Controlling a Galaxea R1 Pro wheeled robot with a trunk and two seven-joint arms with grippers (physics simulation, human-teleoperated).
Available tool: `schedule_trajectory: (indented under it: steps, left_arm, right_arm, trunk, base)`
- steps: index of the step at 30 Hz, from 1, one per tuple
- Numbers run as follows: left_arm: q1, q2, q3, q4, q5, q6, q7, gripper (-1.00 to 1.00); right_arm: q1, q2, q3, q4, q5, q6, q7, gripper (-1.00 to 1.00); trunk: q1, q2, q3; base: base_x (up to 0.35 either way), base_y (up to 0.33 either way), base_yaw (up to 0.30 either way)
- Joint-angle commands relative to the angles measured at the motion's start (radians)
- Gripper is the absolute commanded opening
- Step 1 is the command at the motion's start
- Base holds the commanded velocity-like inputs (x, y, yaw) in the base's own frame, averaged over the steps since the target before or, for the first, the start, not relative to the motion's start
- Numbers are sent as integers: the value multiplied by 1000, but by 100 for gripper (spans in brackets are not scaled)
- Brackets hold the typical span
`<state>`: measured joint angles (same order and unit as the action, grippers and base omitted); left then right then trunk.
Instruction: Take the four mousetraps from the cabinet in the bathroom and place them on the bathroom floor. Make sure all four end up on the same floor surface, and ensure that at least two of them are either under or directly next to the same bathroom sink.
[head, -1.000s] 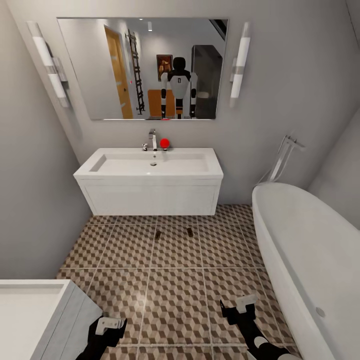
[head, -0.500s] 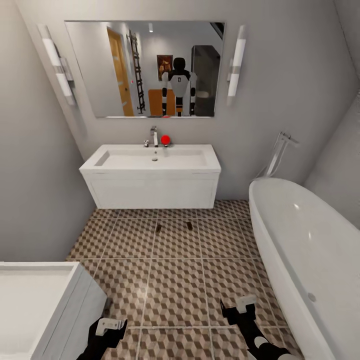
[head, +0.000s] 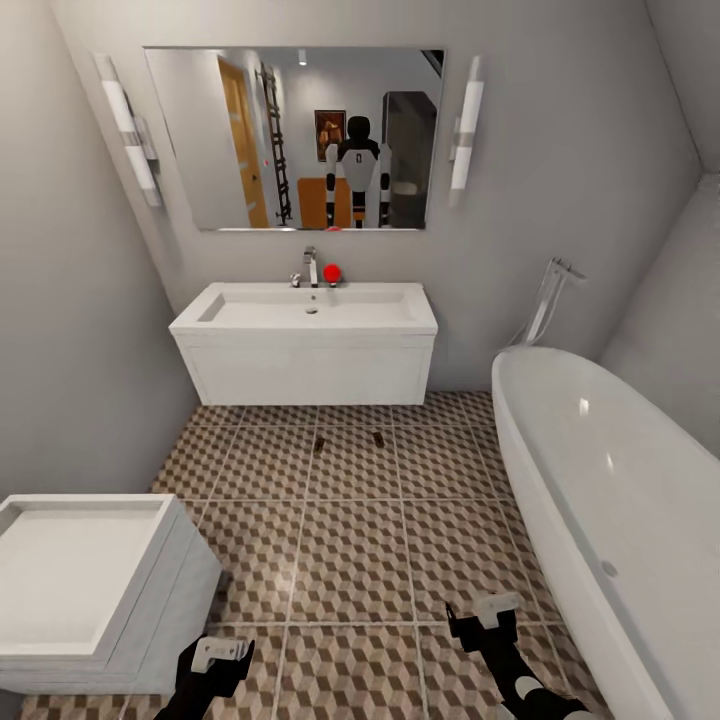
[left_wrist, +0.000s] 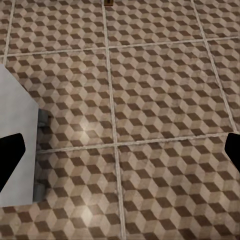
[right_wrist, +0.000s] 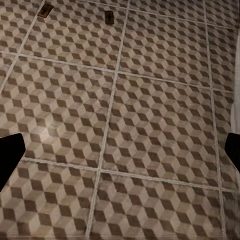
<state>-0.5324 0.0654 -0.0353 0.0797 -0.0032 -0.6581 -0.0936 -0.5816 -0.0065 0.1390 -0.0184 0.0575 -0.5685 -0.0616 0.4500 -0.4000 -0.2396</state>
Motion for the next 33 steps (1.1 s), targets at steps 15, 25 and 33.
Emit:
schedule_trajectory:
  steps: [15, 25, 33]
  left_arm:
    - [0, 0, 0, 0, 0, 33, 0, 100]
    - [0, 0, 0, 0, 0, 52, 0, 100]
    - [0, 0, 0, 0, 0, 55, 0, 100]
  right_arm:
    - [24, -82, 1, 0, -1, -77, 72, 100]
    - [25, -78, 1, 0, -2, -77, 71, 100]
    - [25, -77, 1, 0, -1, -77, 71, 100]
  trunk:
    - [0, 0, 0]
    - [0, 0, 4]
    - [0, 0, 15]
  base:
    - [-4, 0, 0]
    - [0, 0, 0]
    - [0, 0, 0]
